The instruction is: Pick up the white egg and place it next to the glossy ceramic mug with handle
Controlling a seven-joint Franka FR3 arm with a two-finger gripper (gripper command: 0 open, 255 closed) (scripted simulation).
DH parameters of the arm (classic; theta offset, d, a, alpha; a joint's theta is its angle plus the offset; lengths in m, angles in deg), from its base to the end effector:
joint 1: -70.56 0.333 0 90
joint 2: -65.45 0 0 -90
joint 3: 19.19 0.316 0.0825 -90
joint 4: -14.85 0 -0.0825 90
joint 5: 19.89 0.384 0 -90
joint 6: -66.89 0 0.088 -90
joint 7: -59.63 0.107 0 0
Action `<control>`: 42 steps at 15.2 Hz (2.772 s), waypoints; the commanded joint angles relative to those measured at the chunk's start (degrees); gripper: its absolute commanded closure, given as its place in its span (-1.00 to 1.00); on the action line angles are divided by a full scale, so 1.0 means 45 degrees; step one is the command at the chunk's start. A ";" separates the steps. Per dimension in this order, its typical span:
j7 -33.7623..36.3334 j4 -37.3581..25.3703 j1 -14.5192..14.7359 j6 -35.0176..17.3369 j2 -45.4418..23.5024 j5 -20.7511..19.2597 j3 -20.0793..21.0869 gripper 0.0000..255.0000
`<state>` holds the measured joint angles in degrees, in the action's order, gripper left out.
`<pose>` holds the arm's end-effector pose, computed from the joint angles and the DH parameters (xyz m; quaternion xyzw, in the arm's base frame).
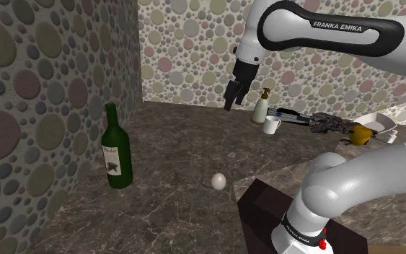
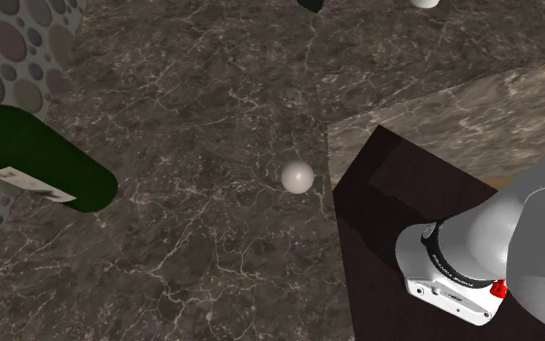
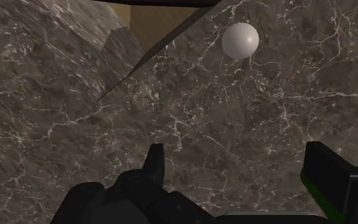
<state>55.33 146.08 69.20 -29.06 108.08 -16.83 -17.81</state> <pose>0.3296 0.0079 0.6183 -0.9972 -0.0339 -0.0647 0.0159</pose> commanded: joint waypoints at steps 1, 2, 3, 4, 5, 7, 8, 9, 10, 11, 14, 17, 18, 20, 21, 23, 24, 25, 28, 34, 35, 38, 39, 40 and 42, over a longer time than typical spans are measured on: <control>0.0000 0.0000 0.0000 0.0000 0.0000 0.0000 0.0000 -1.00; -0.0005 0.0318 0.0043 -0.0205 -0.0082 0.0063 0.0030 -1.00; -0.0011 0.0629 0.0088 -0.0412 -0.0172 0.0128 0.0061 -1.00; -0.0017 0.0934 0.0134 -0.0622 -0.0272 0.0195 0.0092 -1.00; -0.0025 0.1233 0.0181 -0.0835 -0.0380 0.0264 0.0126 -1.00; -0.0044 0.1812 0.0281 -0.1270 -0.0625 0.0406 0.0194 -1.00; -0.0055 0.2091 0.0334 -0.1493 -0.0762 0.0481 0.0229 -1.00; -0.0068 0.2364 0.0389 -0.1720 -0.0909 0.0558 0.0266 -1.00; -0.0082 0.2630 0.0445 -0.1951 -0.1067 0.0637 0.0304 -1.00; -0.0098 0.2889 0.0503 -0.2186 -0.1236 0.0719 0.0343 -1.00; -0.0156 0.3622 0.0691 -0.2918 -0.1813 0.0982 0.0464 -1.00; -0.0233 0.4284 0.0900 -0.3693 -0.2501 0.1275 0.0594 -1.00; -0.0265 0.4487 0.0975 -0.3962 -0.2758 0.1381 0.0639 -1.00; -0.0337 0.4867 0.1132 -0.4514 -0.3312 0.1605 0.0732 -1.00; -0.0366 0.4994 0.1191 -0.4718 -0.3527 0.1690 0.0766 -1.00; -0.0386 0.5246 0.1228 -0.5119 -0.3673 0.1754 0.0808 -1.00; -0.0396 0.5368 0.1247 -0.5322 -0.3753 0.1787 0.0829 -1.00; -0.0407 0.5487 0.1267 -0.5527 -0.3838 0.1821 0.0850 -1.00; -0.0443 0.5829 0.1329 -0.6155 -0.4122 0.1929 0.0912 -1.00; -0.0451 0.5891 0.1341 -0.6278 -0.4182 0.1951 0.0924 -1.00; -0.0451 0.5891 0.1341 -0.6278 -0.4182 0.1951 0.0924 -1.00; -0.0450 0.5891 0.1342 -0.6275 -0.4180 0.1951 0.0924 1.00; -0.0450 0.5892 0.1342 -0.6276 -0.4179 0.1952 0.0925 1.00; -0.0450 0.5893 0.1342 -0.6277 -0.4179 0.1952 0.0925 1.00; -0.0450 0.5893 0.1342 -0.6277 -0.4180 0.1952 0.0925 1.00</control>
<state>53.31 172.60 75.24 -57.31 89.27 -8.05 -13.65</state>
